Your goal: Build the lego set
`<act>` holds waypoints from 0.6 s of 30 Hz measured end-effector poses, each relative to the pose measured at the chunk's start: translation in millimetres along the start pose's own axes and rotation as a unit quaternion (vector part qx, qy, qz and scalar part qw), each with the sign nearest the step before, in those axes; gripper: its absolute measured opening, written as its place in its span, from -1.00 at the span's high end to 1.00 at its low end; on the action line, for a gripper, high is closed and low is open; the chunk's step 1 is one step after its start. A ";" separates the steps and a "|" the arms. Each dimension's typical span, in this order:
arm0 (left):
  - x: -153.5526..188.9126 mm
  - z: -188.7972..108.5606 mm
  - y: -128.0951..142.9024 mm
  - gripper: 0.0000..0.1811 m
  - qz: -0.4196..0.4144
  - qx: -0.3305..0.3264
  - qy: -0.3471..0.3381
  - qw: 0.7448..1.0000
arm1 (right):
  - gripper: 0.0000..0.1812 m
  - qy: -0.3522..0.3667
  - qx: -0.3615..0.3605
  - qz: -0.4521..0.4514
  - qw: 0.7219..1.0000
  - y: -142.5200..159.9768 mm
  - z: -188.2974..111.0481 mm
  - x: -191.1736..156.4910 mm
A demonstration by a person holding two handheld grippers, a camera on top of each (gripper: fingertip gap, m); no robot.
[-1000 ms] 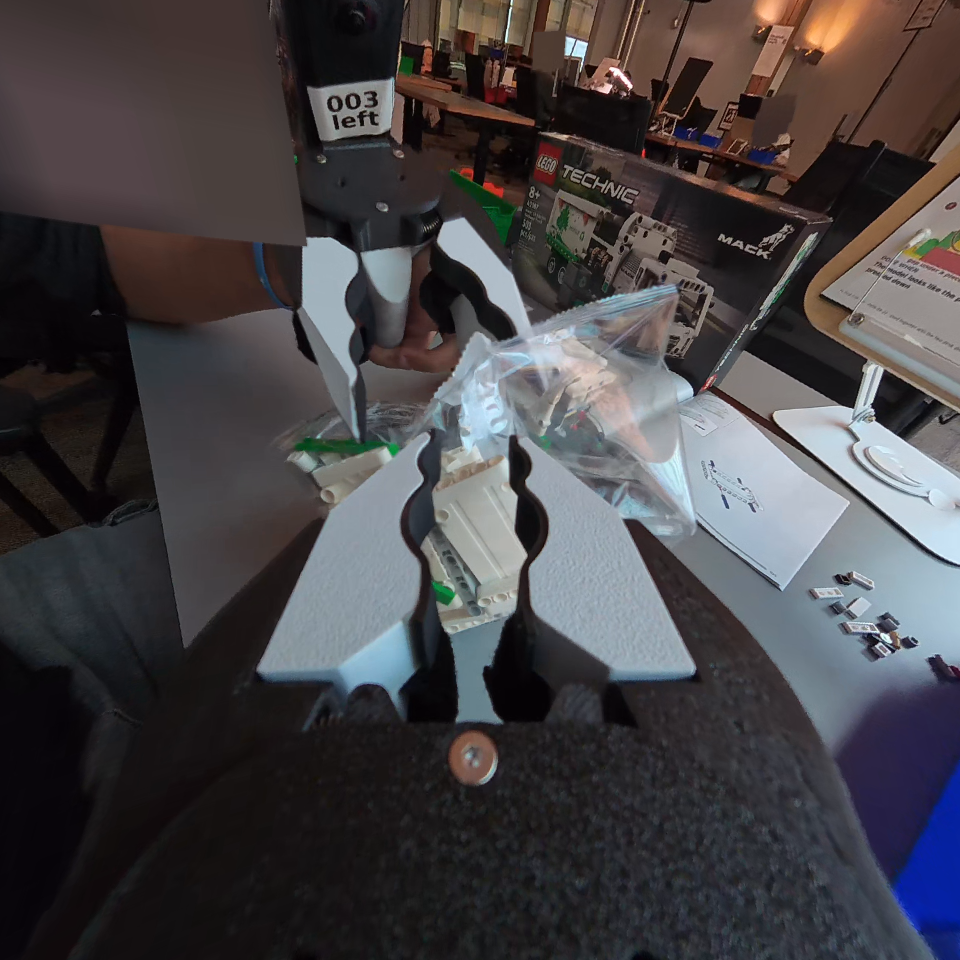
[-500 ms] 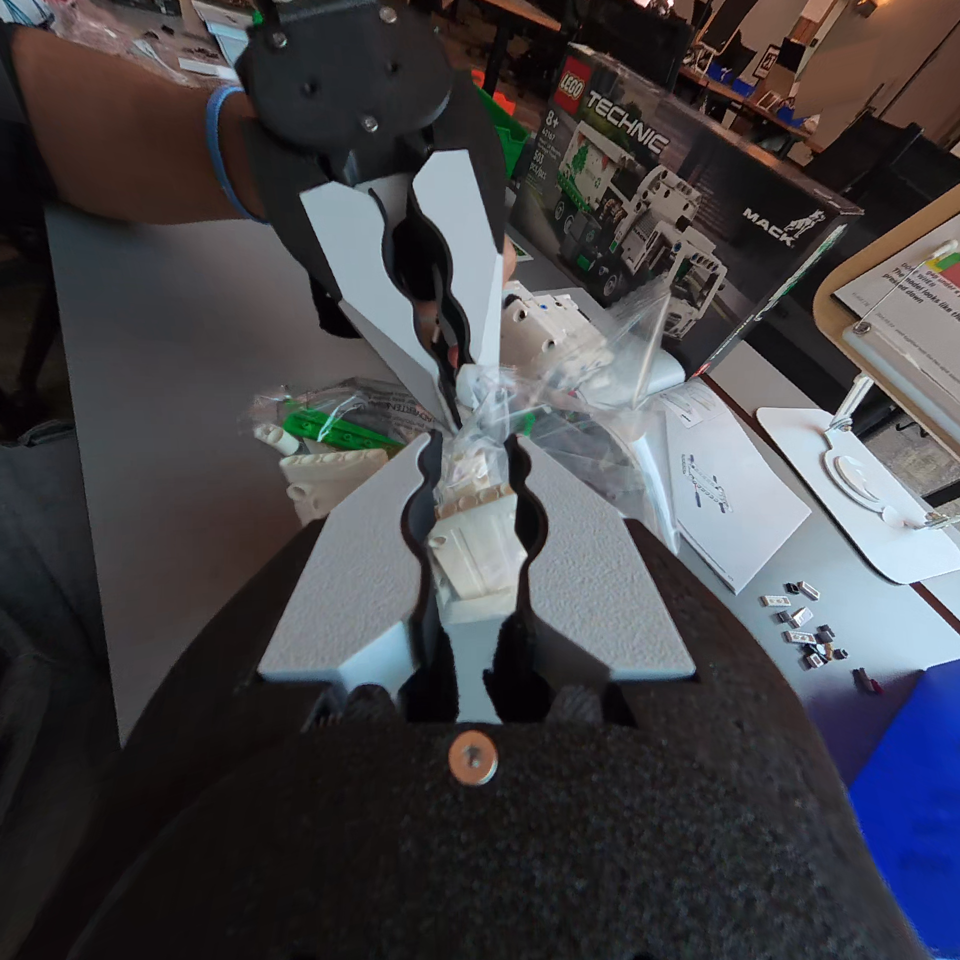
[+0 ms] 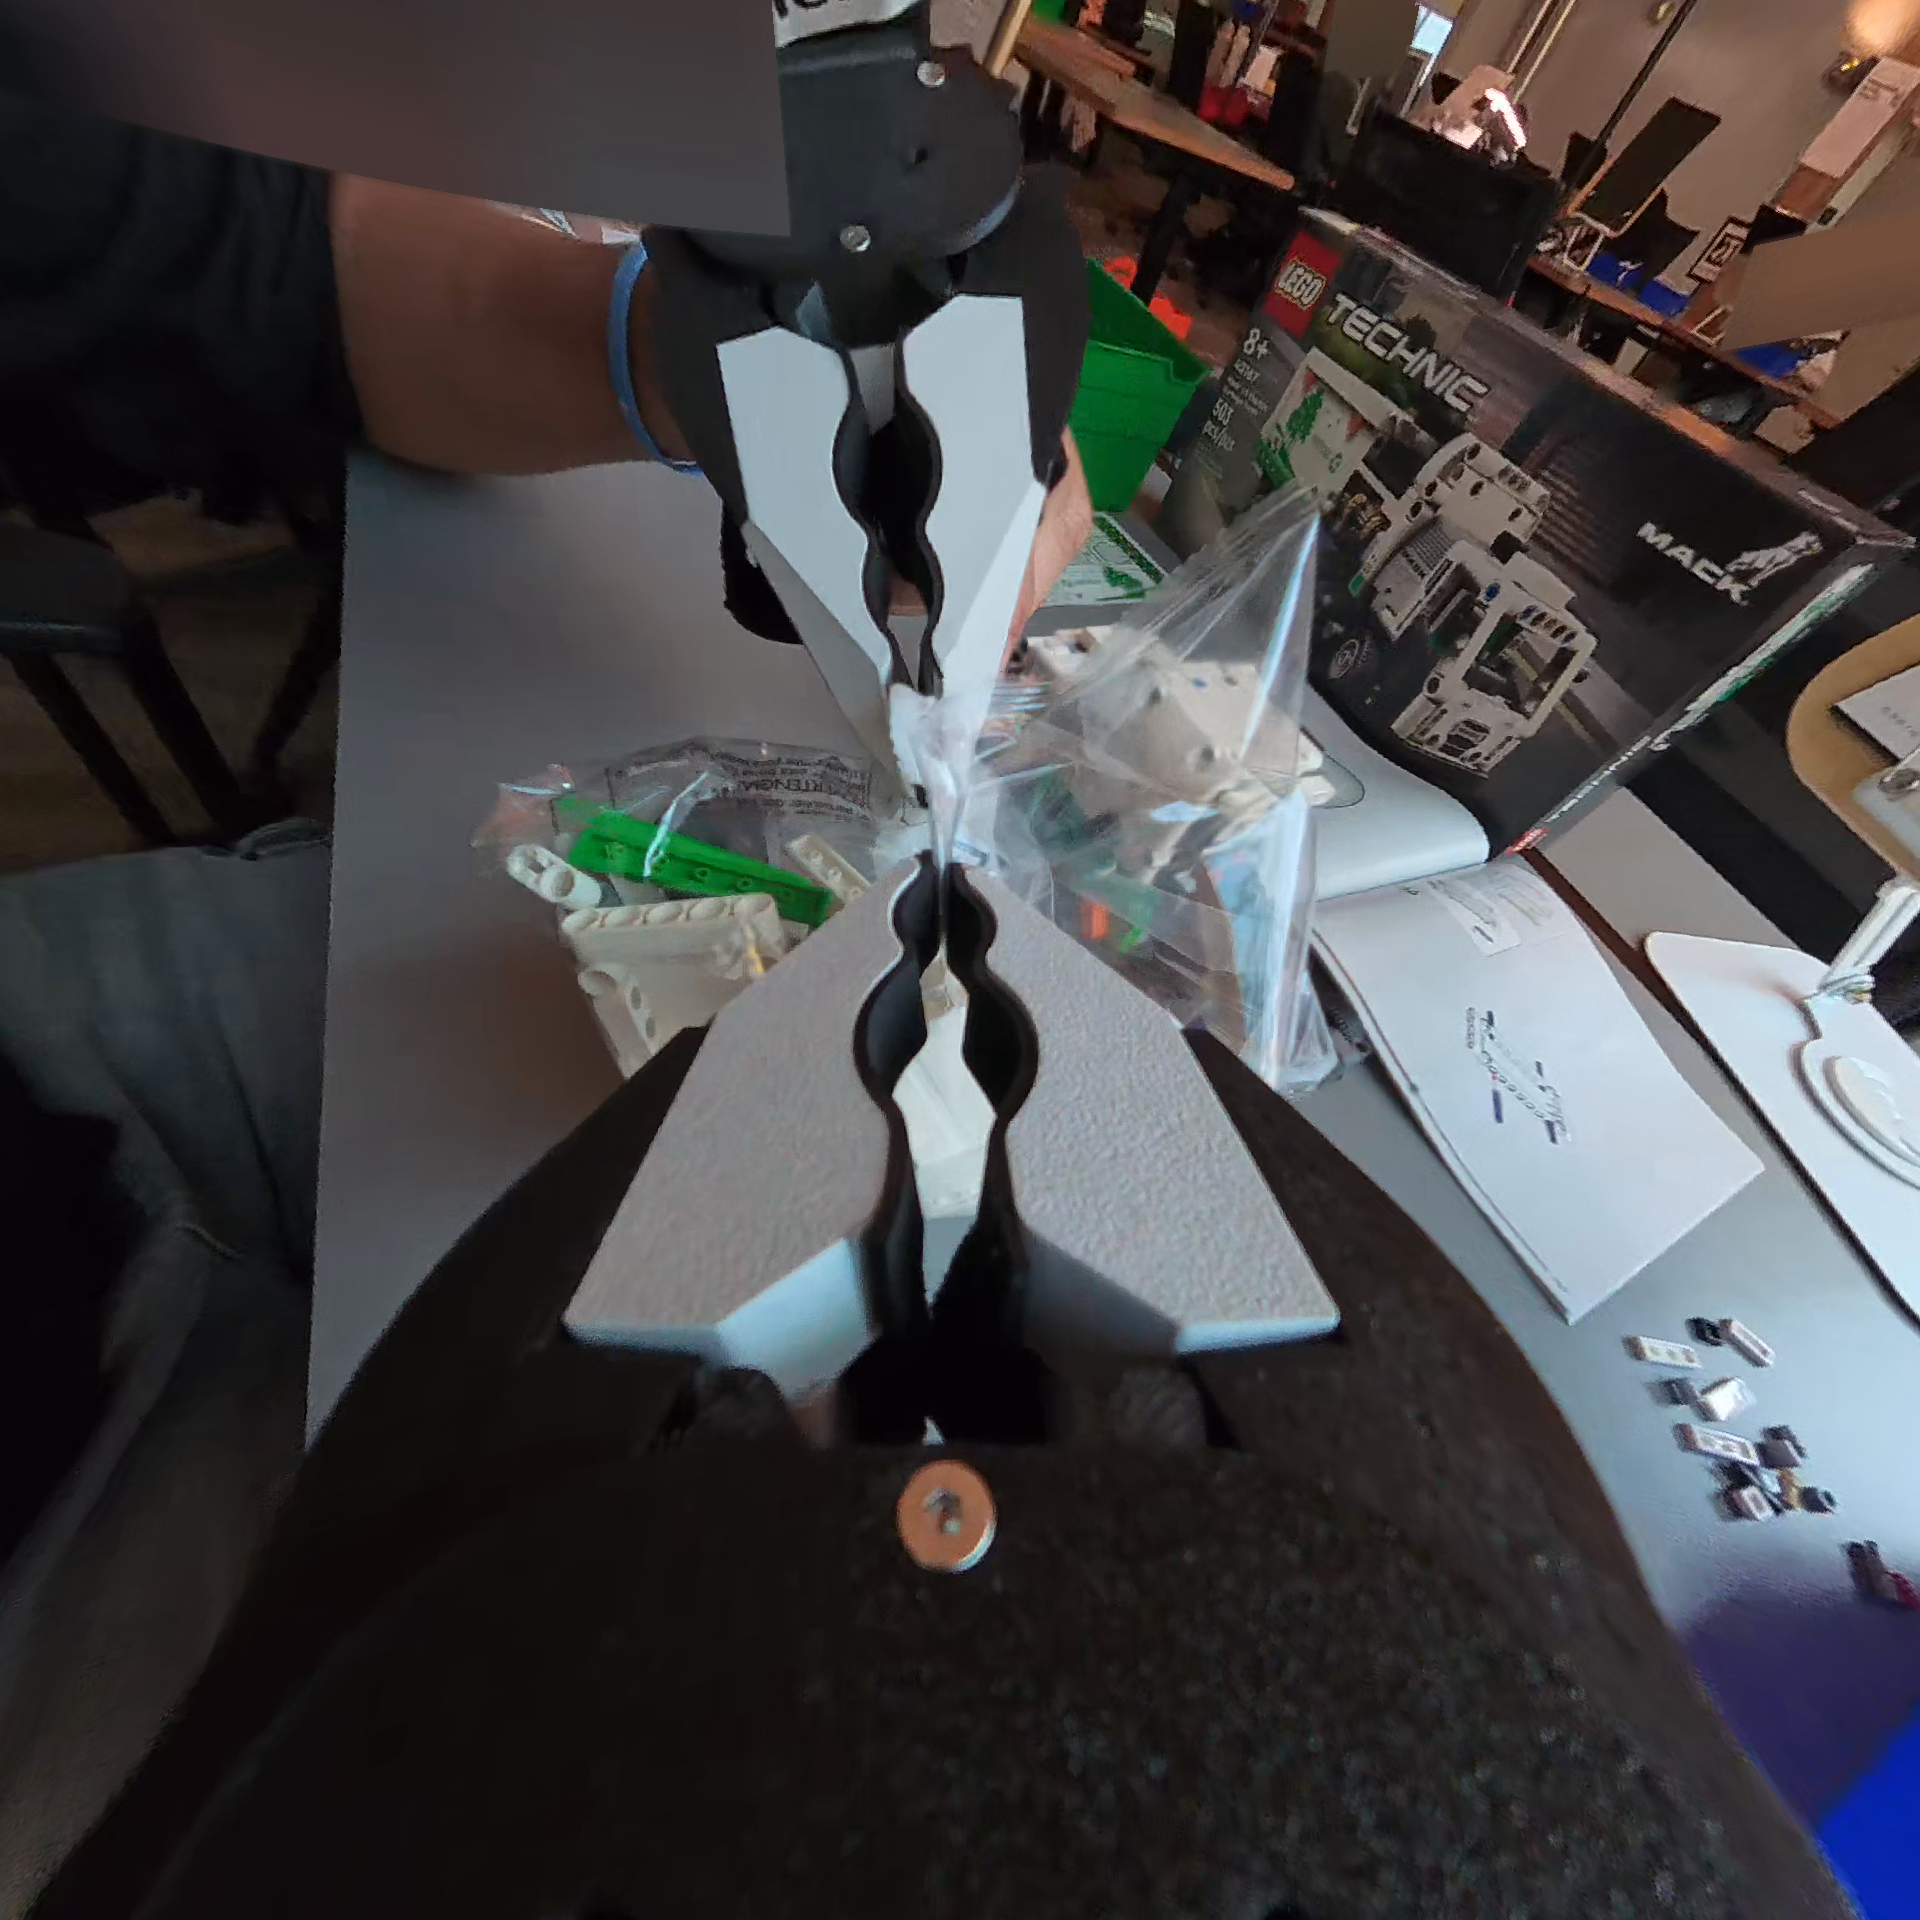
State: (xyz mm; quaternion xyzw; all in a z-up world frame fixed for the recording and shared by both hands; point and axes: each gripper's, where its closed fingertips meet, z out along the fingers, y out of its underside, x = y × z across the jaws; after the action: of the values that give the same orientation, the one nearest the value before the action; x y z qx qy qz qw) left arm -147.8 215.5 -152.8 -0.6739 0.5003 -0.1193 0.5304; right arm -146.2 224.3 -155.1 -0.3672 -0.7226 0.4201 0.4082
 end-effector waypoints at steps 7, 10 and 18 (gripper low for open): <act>1.8 -6.3 7.1 1.00 -0.003 0.004 0.023 1.000 | 1.00 -0.038 0.043 0.058 0.997 3.8 -3.1 -2.1; 6.0 -6.6 10.8 1.00 -0.023 0.014 0.046 0.999 | 1.00 -0.048 0.042 0.061 0.996 7.5 -3.6 -5.3; 8.5 -9.1 12.2 1.00 -0.041 0.029 0.068 0.996 | 1.00 -0.076 0.074 0.104 0.989 10.4 -12.6 -7.1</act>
State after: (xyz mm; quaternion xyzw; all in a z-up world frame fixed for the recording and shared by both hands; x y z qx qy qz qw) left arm -156.7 204.1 -162.4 -0.6690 0.5032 -0.2010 0.5087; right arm -130.2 225.9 -162.7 -0.3764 -0.6761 0.5392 0.3324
